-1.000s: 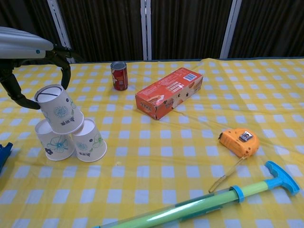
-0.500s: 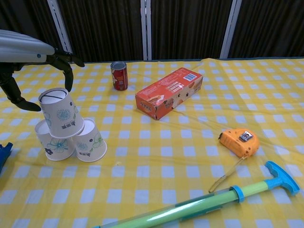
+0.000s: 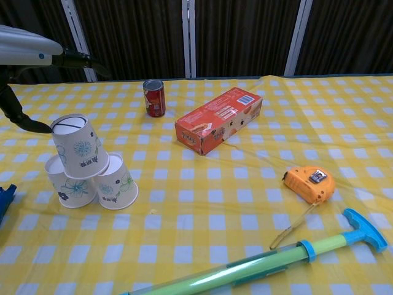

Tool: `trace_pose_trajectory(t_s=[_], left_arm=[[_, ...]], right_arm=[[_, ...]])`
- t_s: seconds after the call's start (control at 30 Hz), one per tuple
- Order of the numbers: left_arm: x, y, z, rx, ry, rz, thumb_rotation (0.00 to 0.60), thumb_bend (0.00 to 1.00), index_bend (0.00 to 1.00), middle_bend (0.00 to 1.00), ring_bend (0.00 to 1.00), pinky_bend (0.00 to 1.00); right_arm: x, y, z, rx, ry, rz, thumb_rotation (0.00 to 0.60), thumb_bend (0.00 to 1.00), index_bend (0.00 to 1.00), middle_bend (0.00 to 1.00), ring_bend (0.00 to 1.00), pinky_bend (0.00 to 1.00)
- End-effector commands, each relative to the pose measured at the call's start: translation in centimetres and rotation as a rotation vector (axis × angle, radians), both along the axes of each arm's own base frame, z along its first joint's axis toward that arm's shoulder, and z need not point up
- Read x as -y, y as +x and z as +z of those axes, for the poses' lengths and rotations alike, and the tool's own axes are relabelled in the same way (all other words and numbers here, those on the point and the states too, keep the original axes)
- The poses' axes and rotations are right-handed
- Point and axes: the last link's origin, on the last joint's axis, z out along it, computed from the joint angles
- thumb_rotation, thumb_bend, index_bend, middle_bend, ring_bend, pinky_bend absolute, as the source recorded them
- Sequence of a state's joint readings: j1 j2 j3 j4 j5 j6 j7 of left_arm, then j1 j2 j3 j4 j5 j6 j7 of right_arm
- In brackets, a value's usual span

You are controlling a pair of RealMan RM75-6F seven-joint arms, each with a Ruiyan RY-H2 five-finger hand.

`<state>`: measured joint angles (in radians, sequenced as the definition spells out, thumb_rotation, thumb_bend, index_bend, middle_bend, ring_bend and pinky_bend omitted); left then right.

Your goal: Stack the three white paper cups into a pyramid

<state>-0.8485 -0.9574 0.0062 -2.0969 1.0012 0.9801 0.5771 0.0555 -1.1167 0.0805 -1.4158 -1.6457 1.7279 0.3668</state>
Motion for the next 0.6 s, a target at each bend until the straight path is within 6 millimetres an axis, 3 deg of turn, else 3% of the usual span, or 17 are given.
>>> trace_pose_trajectory(t_s=[0.03, 0.13, 0.33, 0.6], left_arm=[[0.8, -0.1, 1.1, 0.077, 0.056, -0.003, 0.600, 0.24, 0.01, 0.00, 0.00, 0.00], [1.9, -1.2, 2.0, 0.142, 0.134, -0.013, 0.600, 0.23, 0.01, 0.00, 0.00, 0.00], [5.2, -6.0, 2.5, 0.211, 0.305, 0.011, 0.600, 0.22, 0.00, 0.00, 0.00, 0.00], [8.8, -12.0, 0.9, 0.204, 0.440, 0.092, 0.600, 0.19, 0.00, 0.00, 0.00, 0.00]], right_arm=[[0.2, -0.1, -0.1, -0.015, -0.005, -0.010, 0.600, 0.17, 0.08, 0.00, 0.00, 0.00], [0.3, -0.3, -0.3, -0.030, -0.001, -0.024, 0.600, 0.17, 0.07, 0.00, 0.00, 0.00], [0.5, -0.7, -0.8, -0.063, 0.023, -0.065, 0.600, 0.17, 0.05, 0.00, 0.00, 0.00], [0.9, -0.8, -1.7, -0.119, 0.044, -0.102, 0.600, 0.16, 0.04, 0.00, 0.00, 0.00]])
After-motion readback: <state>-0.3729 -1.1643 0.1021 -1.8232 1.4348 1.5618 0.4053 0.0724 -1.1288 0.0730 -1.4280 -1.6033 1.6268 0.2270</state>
